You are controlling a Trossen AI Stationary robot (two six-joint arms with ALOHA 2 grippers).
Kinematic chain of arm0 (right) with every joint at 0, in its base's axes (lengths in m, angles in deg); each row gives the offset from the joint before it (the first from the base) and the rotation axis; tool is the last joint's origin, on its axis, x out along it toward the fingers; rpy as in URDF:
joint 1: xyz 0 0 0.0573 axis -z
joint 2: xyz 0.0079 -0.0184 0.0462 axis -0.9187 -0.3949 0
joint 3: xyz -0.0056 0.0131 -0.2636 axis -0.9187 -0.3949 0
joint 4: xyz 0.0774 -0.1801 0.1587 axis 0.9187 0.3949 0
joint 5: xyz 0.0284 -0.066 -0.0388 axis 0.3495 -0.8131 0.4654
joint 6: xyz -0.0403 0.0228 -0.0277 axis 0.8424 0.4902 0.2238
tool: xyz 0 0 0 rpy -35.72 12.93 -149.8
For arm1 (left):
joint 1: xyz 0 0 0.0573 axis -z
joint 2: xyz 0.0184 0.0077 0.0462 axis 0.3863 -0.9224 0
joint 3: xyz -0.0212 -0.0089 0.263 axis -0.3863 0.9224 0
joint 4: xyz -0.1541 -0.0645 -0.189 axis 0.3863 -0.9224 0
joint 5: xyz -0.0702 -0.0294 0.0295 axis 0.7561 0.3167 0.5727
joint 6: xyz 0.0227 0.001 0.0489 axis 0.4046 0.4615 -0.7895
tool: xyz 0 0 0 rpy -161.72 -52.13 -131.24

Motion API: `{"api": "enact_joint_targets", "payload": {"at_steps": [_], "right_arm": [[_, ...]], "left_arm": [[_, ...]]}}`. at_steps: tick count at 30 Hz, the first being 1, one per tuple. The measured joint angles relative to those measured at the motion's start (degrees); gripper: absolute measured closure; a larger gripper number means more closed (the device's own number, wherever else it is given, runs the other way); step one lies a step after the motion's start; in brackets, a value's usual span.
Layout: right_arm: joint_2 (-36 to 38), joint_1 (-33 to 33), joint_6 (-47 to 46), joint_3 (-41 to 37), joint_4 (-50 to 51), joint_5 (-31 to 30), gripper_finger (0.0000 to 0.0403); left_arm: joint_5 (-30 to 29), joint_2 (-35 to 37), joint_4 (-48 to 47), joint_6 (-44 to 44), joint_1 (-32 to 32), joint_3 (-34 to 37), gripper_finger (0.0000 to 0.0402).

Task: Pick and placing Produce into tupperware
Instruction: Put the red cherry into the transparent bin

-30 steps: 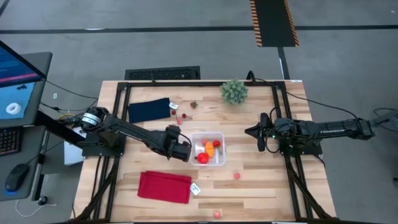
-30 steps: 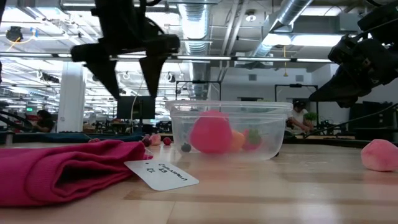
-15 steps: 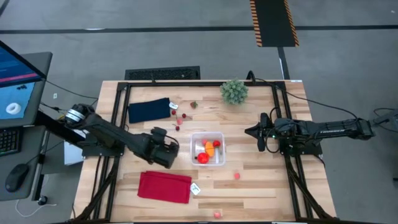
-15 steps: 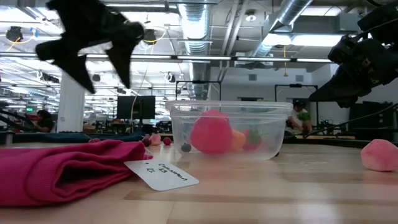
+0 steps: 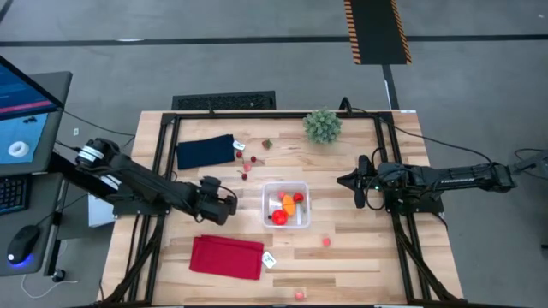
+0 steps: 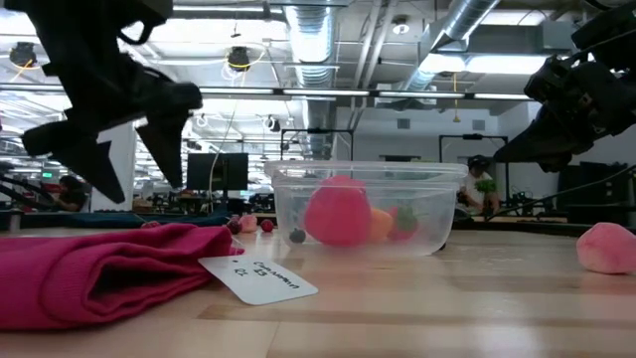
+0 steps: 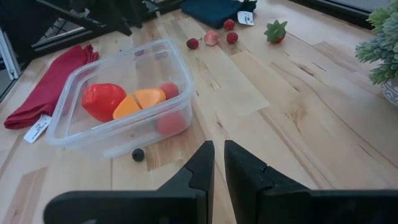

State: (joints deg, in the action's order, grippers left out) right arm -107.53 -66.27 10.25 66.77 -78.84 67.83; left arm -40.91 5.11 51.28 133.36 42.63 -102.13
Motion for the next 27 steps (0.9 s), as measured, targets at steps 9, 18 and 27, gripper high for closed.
{"api": "enact_joint_targets", "payload": {"at_steps": [9, 18, 27], "right_arm": [[0.0, 0.0, 0.0, 0.0, 0.0, 0.0, 0.0343], [0.0, 0.0, 0.0, 0.0, 0.0, 0.0, 0.0343], [0.0, 0.0, 0.0, 0.0, 0.0, 0.0, 0.0343]], "left_arm": [[1.1, -6.1, 4.6, 0.0, 0.0, 0.0, 0.0031], [2.6, -8.0, 6.3, 1.6, -0.6, 0.0, 0.0031], [4.1, -9.2, 7.2, 3.0, -1.0, 0.0, 0.0032]]}}
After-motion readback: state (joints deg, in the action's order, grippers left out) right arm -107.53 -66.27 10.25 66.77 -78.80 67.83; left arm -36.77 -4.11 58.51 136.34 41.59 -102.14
